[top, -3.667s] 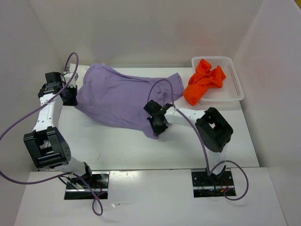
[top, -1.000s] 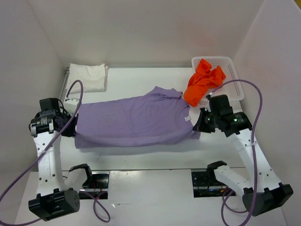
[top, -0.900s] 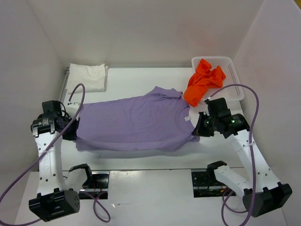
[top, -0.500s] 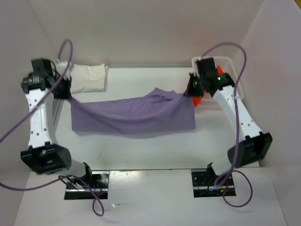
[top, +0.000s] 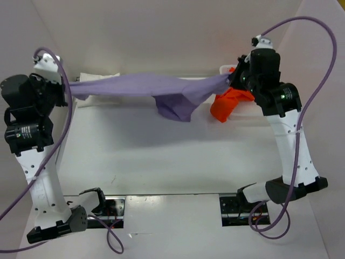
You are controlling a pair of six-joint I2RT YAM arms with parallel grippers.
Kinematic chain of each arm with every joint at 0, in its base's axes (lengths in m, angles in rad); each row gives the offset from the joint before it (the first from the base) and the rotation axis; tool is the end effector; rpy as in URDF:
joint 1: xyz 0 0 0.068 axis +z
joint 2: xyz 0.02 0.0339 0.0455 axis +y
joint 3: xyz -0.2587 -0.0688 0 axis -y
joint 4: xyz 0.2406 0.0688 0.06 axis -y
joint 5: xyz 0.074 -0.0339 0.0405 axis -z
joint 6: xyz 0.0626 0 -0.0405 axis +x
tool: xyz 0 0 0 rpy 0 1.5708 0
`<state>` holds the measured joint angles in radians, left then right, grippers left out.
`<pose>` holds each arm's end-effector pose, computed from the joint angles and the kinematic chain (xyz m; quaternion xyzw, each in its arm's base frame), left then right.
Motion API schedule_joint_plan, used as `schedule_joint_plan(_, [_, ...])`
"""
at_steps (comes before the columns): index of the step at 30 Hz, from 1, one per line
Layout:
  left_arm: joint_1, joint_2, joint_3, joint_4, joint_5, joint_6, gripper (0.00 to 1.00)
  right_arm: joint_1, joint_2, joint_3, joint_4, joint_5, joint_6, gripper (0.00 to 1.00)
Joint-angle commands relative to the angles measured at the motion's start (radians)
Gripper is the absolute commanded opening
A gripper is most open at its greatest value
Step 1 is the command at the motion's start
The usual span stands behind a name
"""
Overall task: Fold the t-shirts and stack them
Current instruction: Flatten out the tshirt
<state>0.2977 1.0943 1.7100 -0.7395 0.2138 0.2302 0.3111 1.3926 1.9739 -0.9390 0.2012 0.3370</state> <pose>0.1925 0.0452 0.5146 0.0454 0.7472 0.0945 0.6563 0.2600 0.0704 0.5030 0.0678 0.8167 0.1024 0.5639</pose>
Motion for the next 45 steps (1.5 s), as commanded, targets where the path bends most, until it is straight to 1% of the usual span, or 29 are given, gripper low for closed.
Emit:
schedule_joint_plan(1, [0.003, -0.013, -0.139, -0.009, -0.033, 0.058, 0.00, 0.022, -0.085, -0.149, -0.105, 0.037, 0.013, 0.00])
schedule_joint_plan(3, [0.003, -0.062, -0.174, -0.046, -0.082, 0.093, 0.00, 0.034, -0.138, -0.243, -0.151, 0.026, 0.048, 0.00])
schedule_joint_plan(7, [0.003, -0.132, -0.223, -0.152, -0.155, 0.141, 0.00, 0.089, -0.252, -0.303, -0.293, 0.044, 0.131, 0.00])
schedule_joint_plan(9, [0.003, -0.146, -0.260, -0.230, -0.179, 0.173, 0.00, 0.089, -0.285, -0.345, -0.354, -0.008, 0.166, 0.00])
schedule_joint_plan(10, [0.003, -0.155, -0.276, -0.288, -0.192, 0.187, 0.00, 0.089, -0.317, -0.372, -0.354, -0.028, 0.166, 0.00])
schedule_joint_plan(12, [0.003, -0.165, -0.361, -0.354, -0.205, 0.247, 0.00, 0.089, -0.349, -0.499, -0.354, -0.106, 0.198, 0.00])
schedule_joint_plan(13, [0.003, -0.165, -0.407, -0.354, -0.221, 0.264, 0.00, 0.089, -0.371, -0.551, -0.354, -0.133, 0.198, 0.00])
schedule_joint_plan(14, [0.003, -0.174, -0.456, -0.354, -0.241, 0.290, 0.00, 0.089, -0.371, -0.657, -0.318, -0.190, 0.198, 0.00])
schedule_joint_plan(15, [0.003, -0.183, -0.548, -0.354, -0.241, 0.290, 0.00, 0.089, -0.380, -0.705, -0.296, -0.215, 0.207, 0.00])
schedule_joint_plan(17, [0.003, -0.194, -0.620, -0.345, -0.251, 0.301, 0.00, 0.089, -0.403, -0.824, -0.227, -0.253, 0.208, 0.00])
schedule_joint_plan(19, [0.003, -0.203, -0.680, -0.331, -0.251, 0.301, 0.00, 0.089, -0.403, -0.874, -0.205, -0.279, 0.217, 0.00])
schedule_joint_plan(23, [0.003, -0.203, -0.704, -0.342, -0.261, 0.311, 0.00, 0.100, -0.391, -0.960, -0.205, -0.304, 0.204, 0.00])
schedule_joint_plan(26, [0.003, -0.194, -0.722, -0.342, -0.272, 0.311, 0.00, 0.109, -0.372, -0.971, -0.196, -0.319, 0.195, 0.00])
schedule_joint_plan(27, [0.003, -0.194, -0.731, -0.318, -0.272, 0.311, 0.00, 0.109, -0.363, -0.971, -0.161, -0.319, 0.195, 0.00])
schedule_joint_plan(29, [0.003, -0.153, -0.731, -0.282, -0.261, 0.302, 0.00, 0.109, -0.328, -0.937, -0.114, -0.309, 0.186, 0.00])
schedule_joint_plan(30, [0.003, -0.125, -0.721, -0.223, -0.252, 0.285, 0.00, 0.109, -0.261, -0.908, -0.081, -0.296, 0.171, 0.00])
schedule_joint_plan(31, [0.003, -0.087, -0.654, -0.192, -0.238, 0.256, 0.00, 0.085, -0.207, -0.821, -0.011, -0.263, 0.149, 0.00])
schedule_joint_plan(33, [0.003, 0.089, -0.494, -0.149, -0.188, 0.203, 0.00, 0.040, -0.066, -0.650, 0.011, -0.238, 0.064, 0.00])
schedule_joint_plan(34, [0.003, 0.154, -0.377, -0.149, -0.168, 0.139, 0.00, 0.023, 0.089, -0.374, -0.021, -0.209, 0.044, 0.00])
schedule_joint_plan(35, [0.003, 0.264, -0.098, -0.149, -0.136, 0.106, 0.00, 0.023, 0.159, -0.202, -0.056, -0.104, 0.034, 0.00])
schedule_joint_plan(36, [0.003, 0.304, 0.047, -0.161, -0.122, 0.074, 0.00, 0.023, 0.219, -0.025, -0.091, -0.053, 0.025, 0.00])
schedule_joint_plan(37, [0.003, 0.329, 0.177, -0.161, -0.111, 0.023, 0.00, 0.023, 0.318, 0.328, -0.150, -0.010, 0.025, 0.00])
schedule_joint_plan(38, [0.003, 0.344, 0.288, -0.103, -0.090, 0.006, 0.00, 0.046, 0.345, 0.464, -0.159, 0.085, 0.043, 0.00])
schedule_joint_plan(39, [0.003, 0.334, 0.365, -0.063, -0.090, 0.006, 0.00, 0.046, 0.345, 0.546, -0.149, 0.096, 0.053, 0.00])
schedule_joint_plan(40, [0.003, 0.314, 0.407, -0.014, -0.080, -0.003, 0.00, 0.034, 0.345, 0.589, -0.135, 0.096, 0.063, 0.00])
schedule_joint_plan(41, [0.003, 0.255, 0.398, 0.079, -0.068, -0.003, 0.00, 0.034, 0.336, 0.589, -0.135, 0.105, 0.063, 0.00])
schedule_joint_plan(42, [0.003, 0.227, 0.372, 0.116, -0.068, -0.003, 0.00, 0.034, 0.336, 0.576, -0.135, 0.115, 0.063, 0.00])
schedule_joint_plan(43, [0.003, 0.201, 0.338, 0.143, -0.054, -0.003, 0.00, 0.048, 0.321, 0.512, -0.135, 0.115, 0.047, 0.00])
schedule_joint_plan(45, [0.003, 0.147, 0.239, 0.158, -0.013, 0.017, 0.00, 0.072, 0.278, 0.444, -0.123, 0.127, 0.037, 0.00])
